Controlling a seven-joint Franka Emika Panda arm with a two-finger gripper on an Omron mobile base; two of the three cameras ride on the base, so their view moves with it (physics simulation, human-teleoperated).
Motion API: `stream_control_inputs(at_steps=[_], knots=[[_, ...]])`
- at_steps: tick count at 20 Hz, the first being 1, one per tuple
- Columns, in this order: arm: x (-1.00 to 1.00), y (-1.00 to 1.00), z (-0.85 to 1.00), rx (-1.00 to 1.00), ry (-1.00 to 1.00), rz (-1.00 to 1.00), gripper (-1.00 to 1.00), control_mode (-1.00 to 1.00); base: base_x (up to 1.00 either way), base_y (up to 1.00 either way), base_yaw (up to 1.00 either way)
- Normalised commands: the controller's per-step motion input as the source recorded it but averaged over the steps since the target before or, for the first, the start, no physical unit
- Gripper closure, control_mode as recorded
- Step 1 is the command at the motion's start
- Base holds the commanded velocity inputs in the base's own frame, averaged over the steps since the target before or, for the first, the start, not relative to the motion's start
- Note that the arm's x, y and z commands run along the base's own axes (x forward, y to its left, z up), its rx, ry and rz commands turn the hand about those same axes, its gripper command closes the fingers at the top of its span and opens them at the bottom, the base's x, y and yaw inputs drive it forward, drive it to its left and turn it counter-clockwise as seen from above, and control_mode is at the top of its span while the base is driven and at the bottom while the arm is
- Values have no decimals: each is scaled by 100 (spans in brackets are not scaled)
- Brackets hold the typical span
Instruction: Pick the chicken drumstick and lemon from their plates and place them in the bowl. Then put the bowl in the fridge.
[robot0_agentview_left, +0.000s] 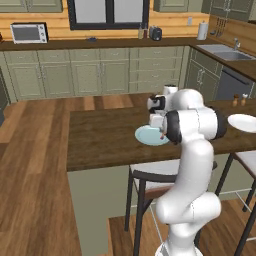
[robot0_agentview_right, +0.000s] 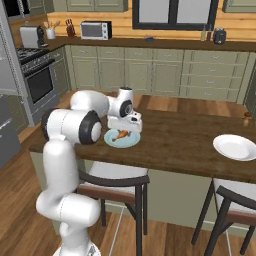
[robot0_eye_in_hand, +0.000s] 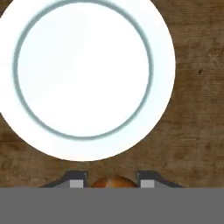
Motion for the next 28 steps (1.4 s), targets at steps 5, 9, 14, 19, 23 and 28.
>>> stream_control_inputs(at_steps=[5,9,14,19,23,28], knots=[[-98,-5,68,0,0,4,100,-100,0,0,0],[-100,0,46,0,0,0,100,-100,0,0,0],[-35,-8,20,0,0,0,100,100,-33,-39,0],[0,0,0,0,0,0,100,100,-68,-100,0],[0,0,0,0,0,0,100,100,-89,-100,0],[0,0,0,0,0,0,100,100,-22,-100,2]])
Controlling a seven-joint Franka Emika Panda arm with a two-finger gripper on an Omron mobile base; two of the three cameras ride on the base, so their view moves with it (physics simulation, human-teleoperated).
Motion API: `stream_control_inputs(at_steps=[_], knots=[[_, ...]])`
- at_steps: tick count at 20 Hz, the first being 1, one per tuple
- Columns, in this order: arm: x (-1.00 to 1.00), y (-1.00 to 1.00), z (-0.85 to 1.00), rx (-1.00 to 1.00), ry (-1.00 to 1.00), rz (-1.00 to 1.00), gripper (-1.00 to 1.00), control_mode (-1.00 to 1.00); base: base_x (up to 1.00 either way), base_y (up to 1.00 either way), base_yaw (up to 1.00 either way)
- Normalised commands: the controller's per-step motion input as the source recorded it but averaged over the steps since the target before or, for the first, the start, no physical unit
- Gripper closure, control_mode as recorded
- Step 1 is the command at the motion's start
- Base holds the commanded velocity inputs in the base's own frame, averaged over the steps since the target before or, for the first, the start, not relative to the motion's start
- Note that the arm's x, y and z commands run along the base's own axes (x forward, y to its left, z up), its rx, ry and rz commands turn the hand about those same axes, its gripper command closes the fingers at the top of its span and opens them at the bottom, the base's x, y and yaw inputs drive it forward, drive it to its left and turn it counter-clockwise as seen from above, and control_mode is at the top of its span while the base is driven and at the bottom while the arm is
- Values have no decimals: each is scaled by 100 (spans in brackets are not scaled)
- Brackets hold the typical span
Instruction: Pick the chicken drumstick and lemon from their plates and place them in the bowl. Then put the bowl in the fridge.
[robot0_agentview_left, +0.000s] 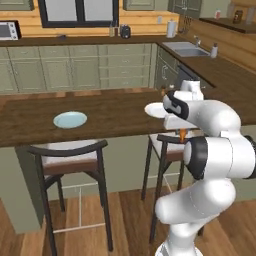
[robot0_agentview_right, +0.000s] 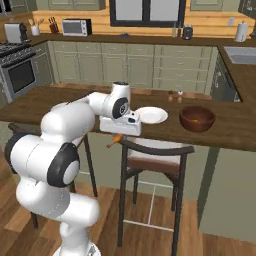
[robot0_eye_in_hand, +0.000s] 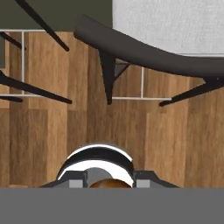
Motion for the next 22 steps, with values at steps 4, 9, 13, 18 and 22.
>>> stream_control_inputs(at_steps=[4,9,13,18,22], knots=[[0,0,0,0,0,0,100,100,42,-100,8],[0,0,0,0,0,0,100,100,97,-75,6],[0,0,0,0,0,0,100,100,100,-52,3],[20,-15,0,2,3,1,100,-100,80,-33,2],[100,-68,0,3,14,-3,100,-100,0,0,0]])
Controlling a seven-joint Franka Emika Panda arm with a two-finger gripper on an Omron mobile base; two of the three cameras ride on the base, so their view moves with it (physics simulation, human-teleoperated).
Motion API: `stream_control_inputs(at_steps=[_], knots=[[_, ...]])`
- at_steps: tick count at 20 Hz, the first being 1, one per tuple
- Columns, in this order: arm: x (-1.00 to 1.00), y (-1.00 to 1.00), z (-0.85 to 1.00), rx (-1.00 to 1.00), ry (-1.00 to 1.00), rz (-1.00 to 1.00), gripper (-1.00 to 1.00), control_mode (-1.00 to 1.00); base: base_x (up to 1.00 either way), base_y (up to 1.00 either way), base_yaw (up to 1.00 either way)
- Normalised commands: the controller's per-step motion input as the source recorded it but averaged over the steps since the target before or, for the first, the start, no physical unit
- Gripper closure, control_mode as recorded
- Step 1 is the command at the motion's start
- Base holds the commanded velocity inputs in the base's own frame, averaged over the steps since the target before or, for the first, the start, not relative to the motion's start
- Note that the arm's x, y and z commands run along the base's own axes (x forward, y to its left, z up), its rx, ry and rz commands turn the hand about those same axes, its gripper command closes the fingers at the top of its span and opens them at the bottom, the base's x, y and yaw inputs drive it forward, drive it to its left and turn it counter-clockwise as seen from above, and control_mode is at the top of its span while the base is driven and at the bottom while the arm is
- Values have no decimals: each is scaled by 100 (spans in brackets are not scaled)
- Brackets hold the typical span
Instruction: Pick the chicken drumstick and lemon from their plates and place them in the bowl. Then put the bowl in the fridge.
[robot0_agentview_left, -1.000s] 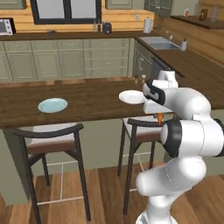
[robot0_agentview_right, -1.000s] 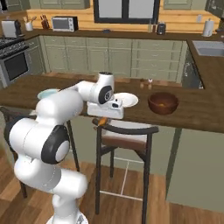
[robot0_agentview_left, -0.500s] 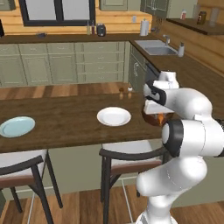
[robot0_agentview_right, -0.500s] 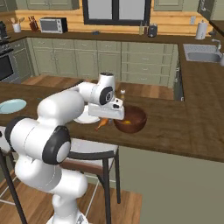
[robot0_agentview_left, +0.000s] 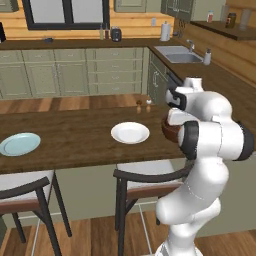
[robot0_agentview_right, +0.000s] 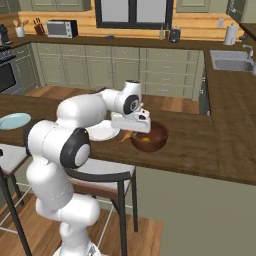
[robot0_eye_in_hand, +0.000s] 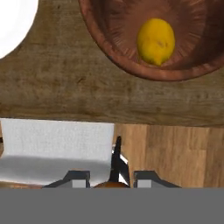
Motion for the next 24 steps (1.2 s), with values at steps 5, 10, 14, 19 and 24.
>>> stream_control_inputs(at_steps=[5,10,14,19,24], knots=[[100,-34,-9,0,4,-14,100,-100,0,0,0],[93,-29,-32,0,0,-5,100,-100,0,0,0],[58,-28,-52,0,-7,-1,100,-100,0,0,0],[-5,-3,-70,0,-16,-6,100,-100,0,0,0],[0,8,-53,0,-7,-8,-100,-100,0,0,0]])
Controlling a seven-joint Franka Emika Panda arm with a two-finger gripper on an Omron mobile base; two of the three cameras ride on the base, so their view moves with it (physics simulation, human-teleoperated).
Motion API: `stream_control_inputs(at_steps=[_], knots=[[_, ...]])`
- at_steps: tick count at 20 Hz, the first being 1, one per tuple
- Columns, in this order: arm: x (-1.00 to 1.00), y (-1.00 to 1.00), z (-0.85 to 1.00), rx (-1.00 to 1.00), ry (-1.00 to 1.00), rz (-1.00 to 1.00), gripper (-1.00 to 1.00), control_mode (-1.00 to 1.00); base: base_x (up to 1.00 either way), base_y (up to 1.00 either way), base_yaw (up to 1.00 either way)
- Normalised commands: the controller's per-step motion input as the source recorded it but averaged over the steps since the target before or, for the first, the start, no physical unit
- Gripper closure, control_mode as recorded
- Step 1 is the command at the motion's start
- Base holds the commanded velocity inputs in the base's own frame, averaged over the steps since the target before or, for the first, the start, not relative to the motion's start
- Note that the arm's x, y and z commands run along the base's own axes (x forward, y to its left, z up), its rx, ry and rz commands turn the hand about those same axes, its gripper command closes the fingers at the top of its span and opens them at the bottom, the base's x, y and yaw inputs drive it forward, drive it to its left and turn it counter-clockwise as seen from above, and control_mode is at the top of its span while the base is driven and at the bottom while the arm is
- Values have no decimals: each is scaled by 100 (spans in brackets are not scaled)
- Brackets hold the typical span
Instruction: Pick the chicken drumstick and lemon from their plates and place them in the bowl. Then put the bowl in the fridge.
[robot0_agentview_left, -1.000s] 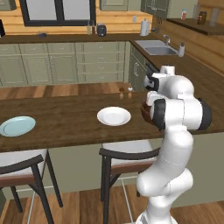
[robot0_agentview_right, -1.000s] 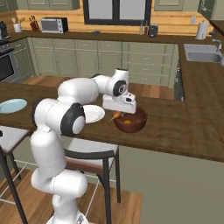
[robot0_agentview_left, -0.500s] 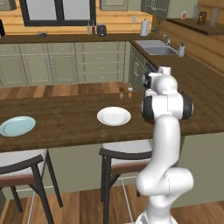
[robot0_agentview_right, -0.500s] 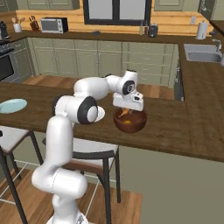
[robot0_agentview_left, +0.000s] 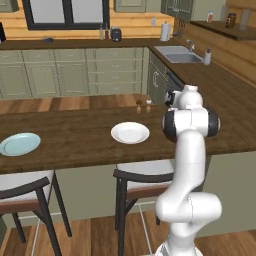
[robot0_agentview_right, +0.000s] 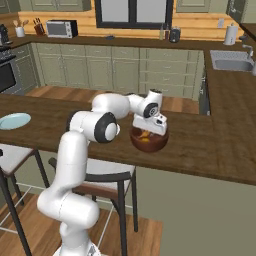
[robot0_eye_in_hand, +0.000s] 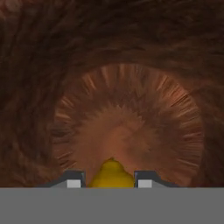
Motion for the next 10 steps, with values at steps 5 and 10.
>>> stream_control_inputs(at_steps=[5,10], knots=[[3,1,-1,0,1,-1,-100,-100,0,0,0],[-27,0,52,-2,-15,-11,-100,-100,0,0,0]])
